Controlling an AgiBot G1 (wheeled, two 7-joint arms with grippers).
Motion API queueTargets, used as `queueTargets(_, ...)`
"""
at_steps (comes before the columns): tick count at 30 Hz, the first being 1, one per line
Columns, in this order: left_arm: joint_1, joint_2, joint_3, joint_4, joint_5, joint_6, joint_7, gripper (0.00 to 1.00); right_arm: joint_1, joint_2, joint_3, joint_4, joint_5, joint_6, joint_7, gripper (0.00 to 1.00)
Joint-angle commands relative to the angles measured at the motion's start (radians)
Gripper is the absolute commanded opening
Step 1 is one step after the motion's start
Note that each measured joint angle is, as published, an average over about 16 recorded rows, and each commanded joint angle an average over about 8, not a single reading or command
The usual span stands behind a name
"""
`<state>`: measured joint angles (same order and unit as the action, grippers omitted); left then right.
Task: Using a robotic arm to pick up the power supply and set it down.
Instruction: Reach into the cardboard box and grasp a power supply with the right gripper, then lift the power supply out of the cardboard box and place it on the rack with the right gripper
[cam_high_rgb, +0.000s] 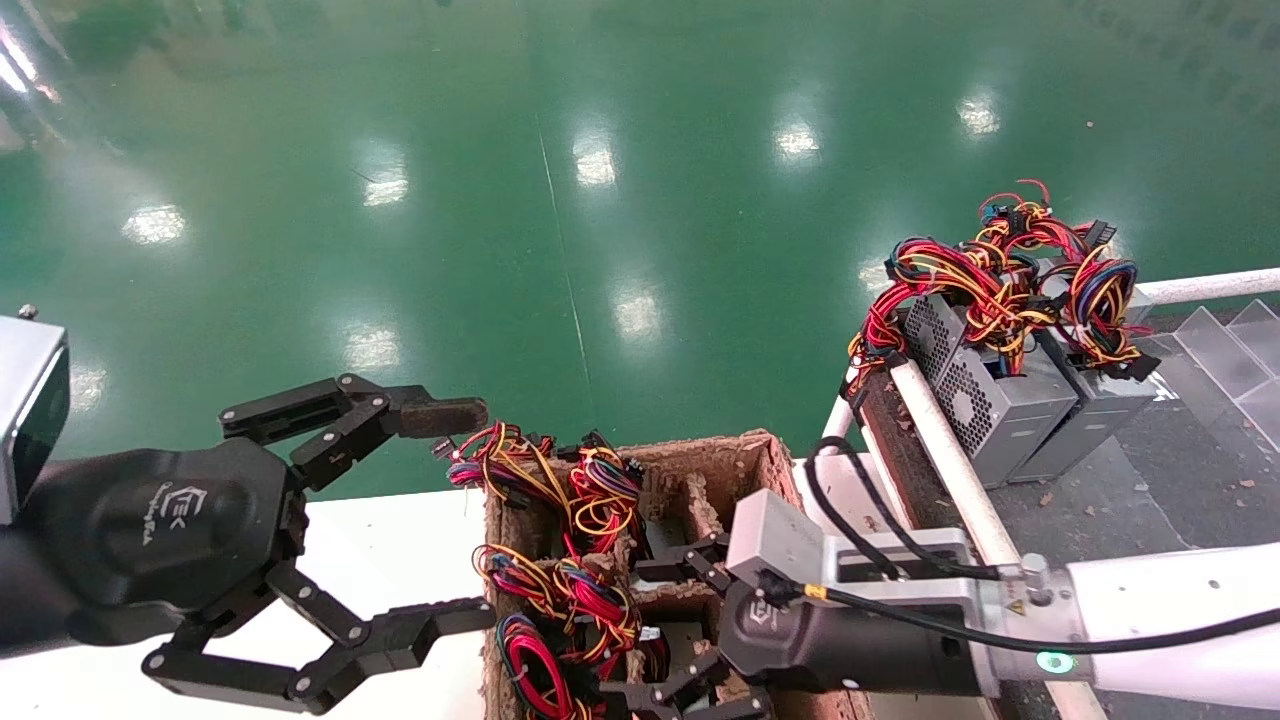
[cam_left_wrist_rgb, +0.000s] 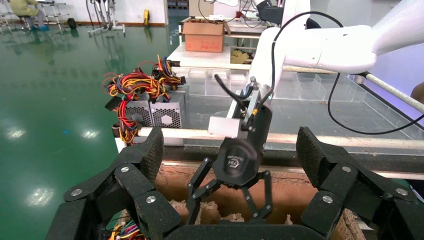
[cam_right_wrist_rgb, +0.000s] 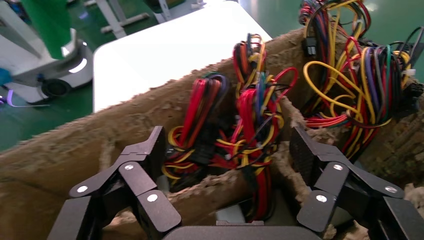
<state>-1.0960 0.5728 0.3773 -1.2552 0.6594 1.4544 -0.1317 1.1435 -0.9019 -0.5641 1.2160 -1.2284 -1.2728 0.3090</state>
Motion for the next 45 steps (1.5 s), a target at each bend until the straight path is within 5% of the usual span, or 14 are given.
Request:
queueTargets(1, 0.0, 0.0, 0.0, 0.0, 0.0, 0.0, 0.0, 1.0, -0.001, -0.014, -0.006, -0.003, -0.018, 0.017, -0.006, 0.0)
queueTargets(30, 0.0, 0.0, 0.0, 0.0, 0.0, 0.0, 0.0, 1.0, -0.038, -0.074, -0.02, 0.027, -0.108, 0.17, -0.002, 0.0)
queueTargets(45, 0.0, 0.0, 0.0, 0.0, 0.0, 0.0, 0.0, 1.0, -0.068, -0.001, 0.058, 0.114, -0.005, 0.177, -0.009, 0.0)
